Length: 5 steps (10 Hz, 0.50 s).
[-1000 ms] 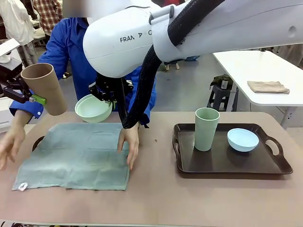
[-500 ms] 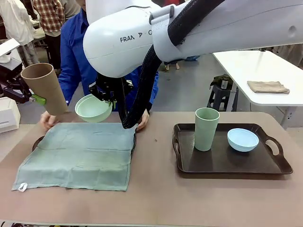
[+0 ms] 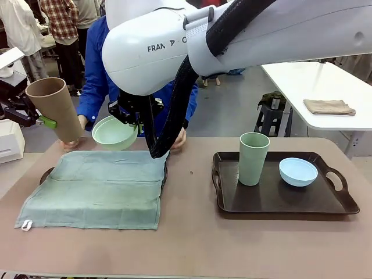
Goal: Set up a tray with a mat and arrange the tableware.
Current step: Place the Picnic Bowl and Reusable plastic cup back onto the Handle tray in front of the human's position.
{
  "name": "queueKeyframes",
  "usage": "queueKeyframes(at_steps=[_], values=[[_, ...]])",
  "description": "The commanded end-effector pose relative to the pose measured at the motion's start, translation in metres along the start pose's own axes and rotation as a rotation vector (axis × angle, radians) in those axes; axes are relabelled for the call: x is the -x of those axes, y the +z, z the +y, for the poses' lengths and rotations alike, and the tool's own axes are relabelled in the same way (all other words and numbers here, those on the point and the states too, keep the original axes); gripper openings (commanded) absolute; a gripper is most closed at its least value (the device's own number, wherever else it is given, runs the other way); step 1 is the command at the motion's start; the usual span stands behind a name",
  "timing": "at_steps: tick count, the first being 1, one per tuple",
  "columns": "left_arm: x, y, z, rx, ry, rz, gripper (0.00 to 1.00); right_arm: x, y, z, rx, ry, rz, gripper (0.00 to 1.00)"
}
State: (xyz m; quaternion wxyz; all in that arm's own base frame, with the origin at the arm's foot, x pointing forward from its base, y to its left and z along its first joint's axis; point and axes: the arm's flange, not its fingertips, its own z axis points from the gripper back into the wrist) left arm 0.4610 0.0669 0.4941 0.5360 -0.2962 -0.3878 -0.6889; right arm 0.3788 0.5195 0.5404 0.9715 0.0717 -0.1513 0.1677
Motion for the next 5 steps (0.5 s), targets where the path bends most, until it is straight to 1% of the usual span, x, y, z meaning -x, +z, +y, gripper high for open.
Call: queueKeyframes(at_steps=[1, 5], values=[[-0.0011, 0.0012, 0.0016, -0.002, -0.007, 0.003, 0.00, -0.0003, -0.0008, 0.0017, 0.006, 0.002, -0.003, 0.00], [-0.0011, 0.0012, 0.0016, -0.002, -0.007, 0.003, 0.00, -0.0003, -0.0008, 0.0017, 0.006, 0.002, -0.003, 0.00]])
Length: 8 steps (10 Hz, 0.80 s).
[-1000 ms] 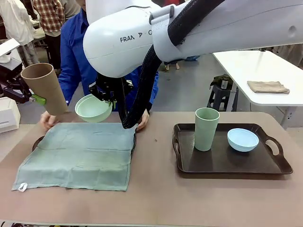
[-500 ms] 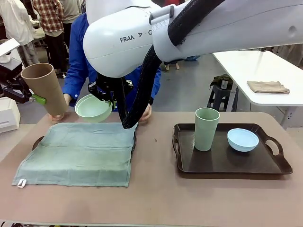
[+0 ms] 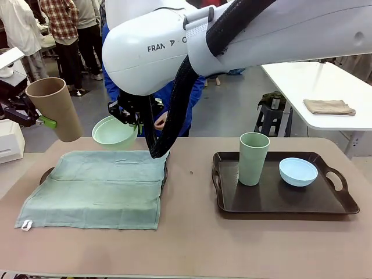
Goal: Set up a tray with a mat and arrange the tableware.
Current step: Place the Picnic Bowl and Reusable plastic cup back onto the Handle tray in front of the human's position.
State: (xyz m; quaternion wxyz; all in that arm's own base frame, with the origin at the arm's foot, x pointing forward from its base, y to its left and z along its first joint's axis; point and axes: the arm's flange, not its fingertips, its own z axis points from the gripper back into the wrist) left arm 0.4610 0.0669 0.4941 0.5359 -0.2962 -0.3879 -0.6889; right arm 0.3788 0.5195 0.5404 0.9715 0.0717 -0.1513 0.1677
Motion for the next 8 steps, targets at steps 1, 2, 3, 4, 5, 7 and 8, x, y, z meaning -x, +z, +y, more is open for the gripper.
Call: queueKeyframes(at_steps=[1, 2, 3, 4, 5, 7, 8], values=[[-0.001, 0.001, 0.002, -0.002, -0.007, 0.003, 0.00, 0.000, -0.001, 0.002, 0.006, 0.002, -0.003, 0.00], [-0.001, 0.001, 0.002, -0.002, -0.007, 0.003, 0.00, 0.000, -0.001, 0.002, 0.006, 0.002, -0.003, 0.00], [0.000, 0.000, 0.000, 0.000, 0.000, 0.000, 0.86, 0.000, 0.000, 0.000, 0.000, 0.000, 0.000, 0.05], [0.017, -0.002, 0.006, 0.015, 0.012, -0.012, 0.86, -0.005, -0.013, -0.005, -0.029, -0.017, 0.028, 0.05], [0.034, -0.008, 0.011, 0.054, 0.035, -0.059, 0.86, -0.012, -0.030, -0.013, -0.053, -0.051, 0.048, 0.05], [0.063, -0.024, 0.016, 0.090, 0.066, -0.119, 0.86, -0.023, -0.065, -0.018, -0.079, -0.086, 0.084, 0.05], [0.076, -0.033, 0.017, 0.109, 0.086, -0.132, 0.86, -0.027, -0.085, -0.019, -0.104, -0.101, 0.093, 0.05]])
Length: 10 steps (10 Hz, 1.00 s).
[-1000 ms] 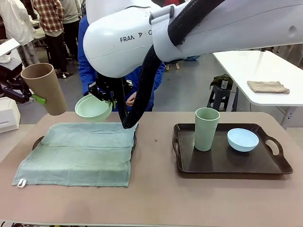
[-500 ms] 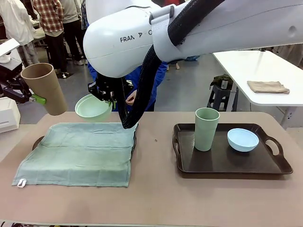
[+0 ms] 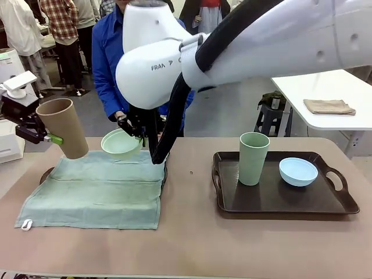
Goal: Set up a tray with a mat and arrange the tableware.
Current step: Place the Picnic Bowl and Reusable plastic cup back onto the Handle tray in front of the human's position.
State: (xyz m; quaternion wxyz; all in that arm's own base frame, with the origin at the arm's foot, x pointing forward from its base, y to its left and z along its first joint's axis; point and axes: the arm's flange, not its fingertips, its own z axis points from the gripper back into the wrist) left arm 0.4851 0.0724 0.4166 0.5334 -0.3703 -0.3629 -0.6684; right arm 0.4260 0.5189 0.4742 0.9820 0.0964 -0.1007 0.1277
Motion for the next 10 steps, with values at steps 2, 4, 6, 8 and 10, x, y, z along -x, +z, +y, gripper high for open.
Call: queueKeyframes(at_steps=[2, 4, 6, 8, 10], values=[[0.022, -0.004, 0.022, 0.013, 0.019, -0.054, 0.86, -0.017, -0.044, 0.003, -0.043, -0.013, 0.047, 0.05], [0.040, -0.009, 0.031, -0.001, 0.047, -0.076, 0.86, -0.022, -0.065, 0.003, -0.025, -0.006, 0.053, 0.05], [0.054, -0.020, 0.036, 0.004, 0.056, -0.065, 0.86, -0.026, -0.084, -0.001, -0.017, -0.011, 0.063, 0.05], [0.073, -0.033, 0.043, -0.010, 0.054, -0.005, 0.86, -0.026, -0.095, -0.006, -0.009, -0.006, 0.053, 0.05], [0.089, -0.043, 0.051, -0.024, 0.052, 0.052, 0.86, -0.026, -0.100, -0.014, -0.008, 0.001, 0.035, 0.05]])
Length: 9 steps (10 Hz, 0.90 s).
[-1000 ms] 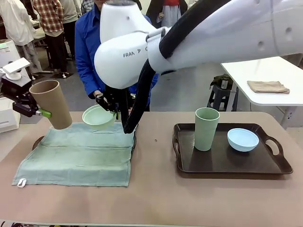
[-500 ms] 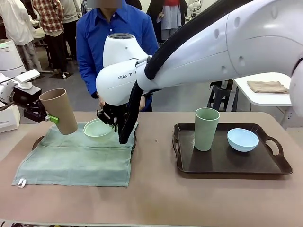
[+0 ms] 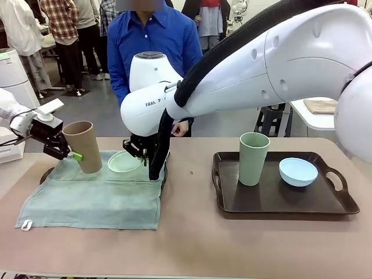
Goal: Set up a tray with a mat and arrange the tableware.
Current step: Place the Picnic Bowl and Reusable plastic cup back onto the Handle tray in front of the human's position.
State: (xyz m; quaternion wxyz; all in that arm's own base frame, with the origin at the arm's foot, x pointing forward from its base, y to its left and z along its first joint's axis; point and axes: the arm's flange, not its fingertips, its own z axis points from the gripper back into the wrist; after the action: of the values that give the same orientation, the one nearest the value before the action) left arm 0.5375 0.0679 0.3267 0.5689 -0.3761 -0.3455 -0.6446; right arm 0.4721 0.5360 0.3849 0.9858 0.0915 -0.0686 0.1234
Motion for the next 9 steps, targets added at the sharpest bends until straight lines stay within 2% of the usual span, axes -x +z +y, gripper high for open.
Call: queueKeyframes(at_steps=[1, 9], values=[[0.009, -0.007, 0.011, -0.019, -0.046, 0.043, 0.86, 0.001, -0.005, -0.006, -0.008, 0.020, -0.040, 0.05], [0.027, -0.014, 0.014, -0.019, -0.046, 0.043, 0.86, -0.013, -0.046, -0.023, 0.021, 0.021, -0.064, 0.05]])
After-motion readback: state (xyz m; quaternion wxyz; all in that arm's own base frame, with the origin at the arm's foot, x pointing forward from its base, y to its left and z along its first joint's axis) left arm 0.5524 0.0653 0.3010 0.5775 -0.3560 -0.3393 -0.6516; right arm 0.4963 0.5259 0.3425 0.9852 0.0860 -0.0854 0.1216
